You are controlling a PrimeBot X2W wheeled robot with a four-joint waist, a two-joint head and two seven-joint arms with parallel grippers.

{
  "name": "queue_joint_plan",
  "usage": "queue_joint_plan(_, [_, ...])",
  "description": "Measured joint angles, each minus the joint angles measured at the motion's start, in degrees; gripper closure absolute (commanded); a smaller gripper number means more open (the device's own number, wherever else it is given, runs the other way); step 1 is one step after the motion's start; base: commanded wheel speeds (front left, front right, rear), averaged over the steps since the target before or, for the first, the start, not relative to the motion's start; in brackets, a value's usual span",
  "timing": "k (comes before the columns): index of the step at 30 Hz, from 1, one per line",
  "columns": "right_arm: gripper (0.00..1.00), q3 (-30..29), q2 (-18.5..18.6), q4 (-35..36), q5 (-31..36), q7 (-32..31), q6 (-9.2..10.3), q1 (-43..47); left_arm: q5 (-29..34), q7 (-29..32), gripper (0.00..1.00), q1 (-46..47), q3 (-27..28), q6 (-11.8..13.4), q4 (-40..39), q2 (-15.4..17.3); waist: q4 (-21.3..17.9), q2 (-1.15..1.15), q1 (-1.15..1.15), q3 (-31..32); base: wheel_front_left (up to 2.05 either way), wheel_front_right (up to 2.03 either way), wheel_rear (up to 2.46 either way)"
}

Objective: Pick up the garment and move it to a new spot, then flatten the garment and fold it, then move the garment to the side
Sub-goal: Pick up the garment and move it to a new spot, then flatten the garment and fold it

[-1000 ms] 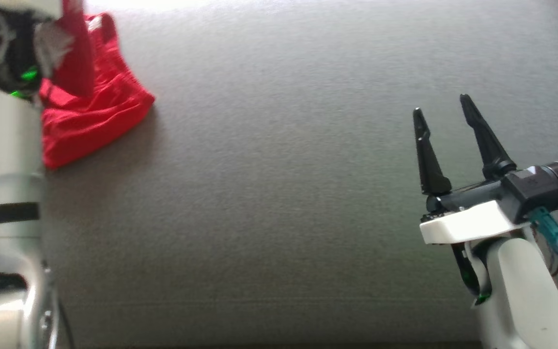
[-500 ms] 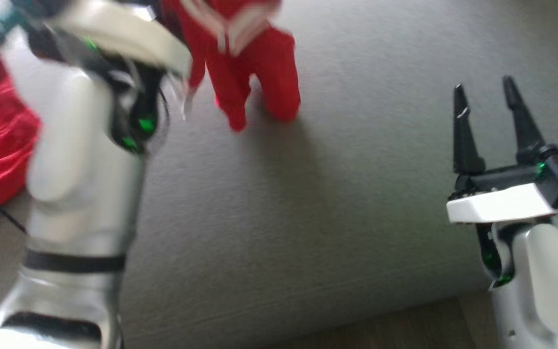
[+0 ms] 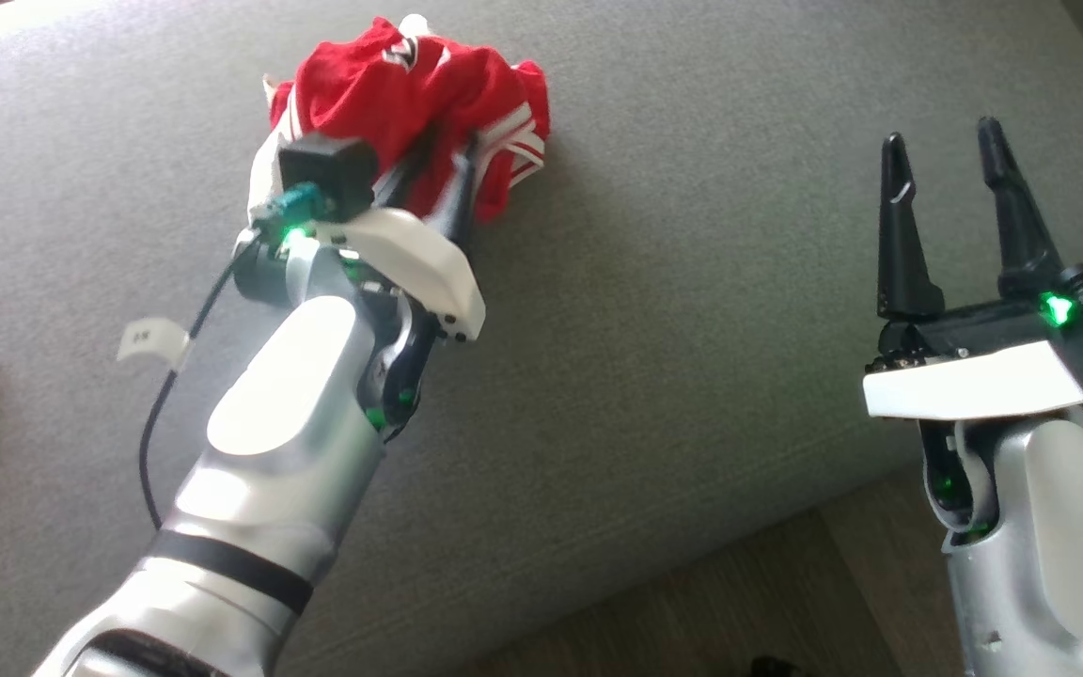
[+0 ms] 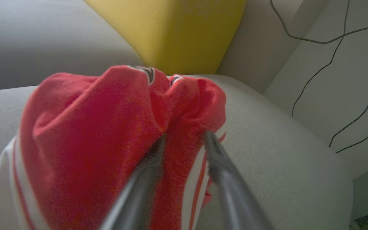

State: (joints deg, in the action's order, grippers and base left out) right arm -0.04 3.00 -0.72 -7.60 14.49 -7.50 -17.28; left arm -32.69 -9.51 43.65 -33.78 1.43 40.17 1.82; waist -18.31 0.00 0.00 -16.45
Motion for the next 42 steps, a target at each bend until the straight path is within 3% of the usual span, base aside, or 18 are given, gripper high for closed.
queue_joint_plan(8, [0.0,-0.82,-0.01,-0.74,2.32,0.0,0.0,0.38,2.15,-4.31,0.0,-0.14,-0.58,-0.16,0.37,2.05,4.49,0.0,0.0,2.54,0.0,0.0,0.0])
queue_joint_plan(15, [0.0,-1.32,-0.01,-2.76,3.9,0.15,0.0,2.82,10.57,-4.8,0.0,-8.17,-0.3,5.25,-10.94,11.46,11.37,0.0,0.0,6.54,0.0,0.0,0.0])
queue_joint_plan(21, [0.0,0.11,-0.09,-4.21,2.43,0.15,0.0,6.52,13.88,-4.9,0.0,-21.17,2.67,8.33,-22.56,15.89,16.92,0.0,0.0,10.23,0.0,0.0,0.0])
queue_joint_plan(26, [0.0,-0.01,-0.1,-4.25,2.57,0.15,0.0,9.19,15.44,-4.97,0.0,-30.11,5.35,11.04,-28.96,15.41,20.15,0.0,0.0,13.17,0.0,0.0,0.0])
queue_joint_plan(31, [0.0,-0.91,-0.11,-4.46,2.41,0.15,0.0,10.11,17.34,-4.97,0.0,-36.74,9.15,11.65,-33.53,13.83,21.67,0.0,-0.01,14.48,0.0,0.0,0.0])
queue_joint_plan(42, [0.0,-1.05,-0.11,-5.44,2.42,0.15,0.0,11.26,21.35,-4.97,0.0,-40.13,14.25,7.55,-36.89,10.2,21.25,0.0,-0.01,14.52,0.0,0.0,0.0])
